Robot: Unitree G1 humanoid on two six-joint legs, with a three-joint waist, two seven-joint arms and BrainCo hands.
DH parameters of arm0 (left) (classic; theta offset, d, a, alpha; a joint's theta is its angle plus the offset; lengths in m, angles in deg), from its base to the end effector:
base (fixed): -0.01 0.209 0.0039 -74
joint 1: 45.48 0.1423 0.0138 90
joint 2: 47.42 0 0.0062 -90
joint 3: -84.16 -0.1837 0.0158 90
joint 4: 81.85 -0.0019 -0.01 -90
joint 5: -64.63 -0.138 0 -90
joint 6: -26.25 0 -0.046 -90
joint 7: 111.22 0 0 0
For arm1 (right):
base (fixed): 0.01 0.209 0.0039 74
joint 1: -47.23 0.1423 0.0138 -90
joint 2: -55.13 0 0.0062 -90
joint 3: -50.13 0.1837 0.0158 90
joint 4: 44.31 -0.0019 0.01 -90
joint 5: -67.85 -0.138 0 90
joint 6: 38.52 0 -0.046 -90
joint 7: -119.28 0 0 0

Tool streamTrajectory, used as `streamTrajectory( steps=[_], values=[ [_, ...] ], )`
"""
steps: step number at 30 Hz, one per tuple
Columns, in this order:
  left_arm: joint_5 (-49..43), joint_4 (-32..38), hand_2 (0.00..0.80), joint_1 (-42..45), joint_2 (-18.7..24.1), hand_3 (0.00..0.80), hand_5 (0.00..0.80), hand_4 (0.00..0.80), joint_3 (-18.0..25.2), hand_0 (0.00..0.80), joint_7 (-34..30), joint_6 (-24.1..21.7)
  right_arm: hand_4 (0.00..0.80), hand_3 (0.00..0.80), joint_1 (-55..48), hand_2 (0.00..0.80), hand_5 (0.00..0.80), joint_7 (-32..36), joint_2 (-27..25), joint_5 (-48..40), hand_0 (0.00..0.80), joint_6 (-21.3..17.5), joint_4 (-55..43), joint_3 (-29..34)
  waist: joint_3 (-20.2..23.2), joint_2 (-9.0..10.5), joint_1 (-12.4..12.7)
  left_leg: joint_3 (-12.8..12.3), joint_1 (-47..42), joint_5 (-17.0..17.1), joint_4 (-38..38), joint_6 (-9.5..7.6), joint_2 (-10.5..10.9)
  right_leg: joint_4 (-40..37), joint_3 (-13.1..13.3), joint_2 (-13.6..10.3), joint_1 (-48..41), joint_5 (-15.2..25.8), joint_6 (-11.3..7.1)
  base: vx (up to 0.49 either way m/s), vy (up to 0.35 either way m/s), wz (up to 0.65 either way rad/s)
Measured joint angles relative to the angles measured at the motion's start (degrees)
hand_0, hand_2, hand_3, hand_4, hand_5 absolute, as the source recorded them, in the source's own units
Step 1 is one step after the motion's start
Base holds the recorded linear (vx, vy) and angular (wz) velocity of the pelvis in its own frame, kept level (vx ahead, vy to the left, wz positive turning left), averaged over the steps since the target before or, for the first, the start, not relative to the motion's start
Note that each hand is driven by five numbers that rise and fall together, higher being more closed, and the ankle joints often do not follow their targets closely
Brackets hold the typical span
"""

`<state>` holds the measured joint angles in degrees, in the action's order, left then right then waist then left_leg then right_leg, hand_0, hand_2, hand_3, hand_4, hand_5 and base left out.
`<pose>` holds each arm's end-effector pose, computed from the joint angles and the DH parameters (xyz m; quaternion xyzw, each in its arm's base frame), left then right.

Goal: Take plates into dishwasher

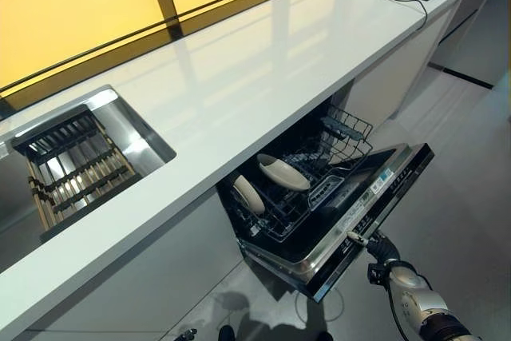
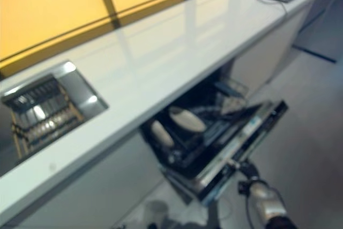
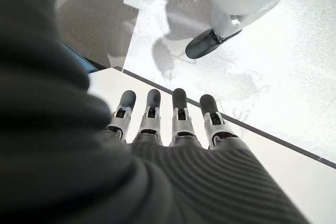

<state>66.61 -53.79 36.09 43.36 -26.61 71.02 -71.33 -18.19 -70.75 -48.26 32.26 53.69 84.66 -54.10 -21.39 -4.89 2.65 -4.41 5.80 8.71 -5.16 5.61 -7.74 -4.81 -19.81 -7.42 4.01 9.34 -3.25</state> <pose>0.1490 0.2104 -0.0887 0.2183 0.3989 -0.0692 0.8879 0.2712 -0.2406 0.0383 -0.0085 0.1620 -0.1066 0.9810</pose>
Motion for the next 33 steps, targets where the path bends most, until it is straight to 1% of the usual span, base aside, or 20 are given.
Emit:
streamTrajectory(
  steps=[4, 5, 6, 9, 12, 14, 18, 19, 22, 24, 26, 33],
  values=[
    [0.0, 0.0, 0.0, 0.4, 0.0, 0.0, 0.0, 0.0, 0.0, 0.0, -0.1, 0.7, 0.0, 0.0, 2.4, 0.0, 0.0, 1.0, 0.7, 0.1, 0.0, -0.7, 0.0, -0.1, 0.0, 0.06, 0.2, 0.1, 0.0, 0.0, 0.0, 0.0, -0.1, 0.0, -0.1, 0.1, -0.1, 0.0, 0.0, 0.023, -0.01, 0.0],
    [0.0, 0.0, 0.0, 0.4, 0.0, 0.0, 0.0, 0.0, 0.0, 0.0, -0.1, 0.8, 0.0, 0.0, 3.0, 0.0, 0.0, 1.4, 0.8, 0.1, 0.0, -0.9, 0.0, -0.1, 0.0, 0.06, 0.5, 0.2, 0.0, 0.0, 0.0, -0.01, -0.1, 0.0, -0.2, 0.1, -0.1, 0.0, 0.0, 0.0, 0.0, 0.0],
    [0.0, 0.1, 0.0, 0.3, 0.0, 0.0, 0.0, 0.0, 0.0, 0.0, -0.1, 0.7, 0.0, 0.0, 3.7, 0.0, 0.0, 2.2, 1.0, 0.1, 0.0, -1.0, 0.0, -0.1, 0.0, 0.06, 1.3, 0.3, 0.0, 0.0, 0.0, -0.01, -0.1, 0.0, -0.3, 0.2, -0.1, 0.0, 0.01, 0.026, -0.02, 0.05],
    [-0.1, 0.1, 0.0, 0.5, 0.1, 0.0, 0.0, 0.0, 0.1, 0.0, -0.1, 0.8, 0.0, 0.0, 5.0, 0.0, 0.0, 3.2, 1.4, 0.1, 0.0, -2.9, -0.3, -0.2, 0.0, 0.41, 1.6, 1.4, -0.1, 0.0, 0.1, -0.03, -0.1, 0.0, -1.4, 0.2, -1.0, -0.2, -0.07, 0.017, -0.021, 0.2],
    [-0.1, 0.3, 0.0, 0.3, 0.2, 0.0, 0.0, 0.0, 0.0, 0.0, -0.1, 0.7, 0.0, 0.0, 6.3, 0.0, 0.0, 4.4, 2.2, 0.2, 0.0, -5.0, -0.8, -0.2, -0.1, 0.59, 3.0, 1.6, -0.1, 0.0, 0.1, -0.03, -0.1, 0.0, -1.9, 0.2, -1.3, -0.5, -0.17, 0.01, -0.021, 0.11],
    [-0.1, 0.3, 0.0, 0.3, 0.4, 0.0, 0.0, 0.0, 0.0, 0.0, -0.1, 0.7, 0.0, 0.0, 8.8, 0.0, 0.0, 5.7, 4.0, 0.5, 0.0, -5.9, -1.2, -1.0, -0.1, 0.65, 3.4, 1.9, 0.1, 0.1, 0.1, -0.15, 0.0, 0.0, -2.4, 0.1, -1.5, -0.7, -0.4, 0.013, -0.016, 0.16],
    [-0.1, 0.3, 0.0, -0.6, 0.6, 0.0, 0.0, 0.0, 0.0, 0.0, -0.1, 0.7, 0.0, 0.0, 10.3, 0.0, 0.0, 7.3, 6.2, 1.4, 0.0, -8.4, -4.0, -2.2, -0.1, 0.66, 3.9, 4.7, 0.9, 0.3, 0.5, -0.07, 0.9, 0.0, -2.7, -0.2, -2.8, -1.7, -1.09, 0.018, -0.02, 0.44],
    [-0.1, 0.4, 0.0, -1.0, 0.8, 0.0, 0.0, 0.0, 0.0, 0.0, -0.1, 0.7, 0.0, 0.0, 10.8, 0.0, 0.0, 8.0, 6.9, 2.1, 0.0, -8.9, -5.1, -2.2, -0.1, 0.71, 4.5, 4.9, 1.0, 0.7, 0.6, 0.44, 1.1, 0.1, -2.7, -0.3, -3.0, -2.0, -1.46, 0.018, -0.022, 0.46],
    [-0.2, 0.3, 0.0, -1.1, 1.9, 0.0, 0.0, 0.0, 0.0, 0.0, -0.1, 0.7, 0.0, 0.0, 10.6, 0.0, 0.0, 7.9, 8.7, 2.3, 0.0, -9.6, -4.9, -2.0, -0.6, 1.46, 4.7, 5.1, 1.3, 1.0, 0.6, 0.02, 1.8, 0.6, -2.6, -1.0, -4.2, -3.3, -2.38, 0.013, -0.024, 0.44],
    [-0.2, 0.1, 0.0, -1.0, 2.9, 0.0, 0.0, 0.0, 0.0, 0.0, -0.1, 0.7, 0.0, 0.0, 10.5, 0.0, 0.0, 8.3, 8.5, 2.4, 0.0, -10.3, -4.9, -2.1, -1.0, 2.16, 4.6, 5.1, 1.3, 1.0, 0.6, 0.01, 1.9, 0.6, -2.6, -1.0, -4.2, -3.4, -2.4, 0.009, -0.007, 0.11],
    [-0.2, 0.3, 0.0, -1.4, 3.4, 0.0, 0.0, 0.0, 0.0, 0.0, -0.1, 0.6, 0.0, 0.0, 10.5, 0.0, 0.0, 8.4, 8.3, 2.4, 0.0, -10.3, -4.9, -2.1, -1.1, 2.24, 4.8, 5.3, 1.5, 0.9, 0.6, -0.26, 1.9, 0.6, -2.6, -1.0, -4.2, -3.4, -2.4, 0.003, 0.001, 0.02],
    [-0.2, 0.3, 0.0, -1.4, 3.5, 0.0, 0.0, 0.0, 0.1, 0.0, -0.1, 0.6, 0.0, 0.0, 10.5, 0.0, 0.0, 8.4, 8.4, 3.4, 0.0, -10.6, -4.9, -2.0, -1.4, 2.9, 4.9, 5.3, 1.6, 0.9, 0.8, -0.27, 1.9, 0.5, -2.7, -0.9, -4.2, -3.4, -2.41, 0.0, 0.0, 0.0]
  ],
)
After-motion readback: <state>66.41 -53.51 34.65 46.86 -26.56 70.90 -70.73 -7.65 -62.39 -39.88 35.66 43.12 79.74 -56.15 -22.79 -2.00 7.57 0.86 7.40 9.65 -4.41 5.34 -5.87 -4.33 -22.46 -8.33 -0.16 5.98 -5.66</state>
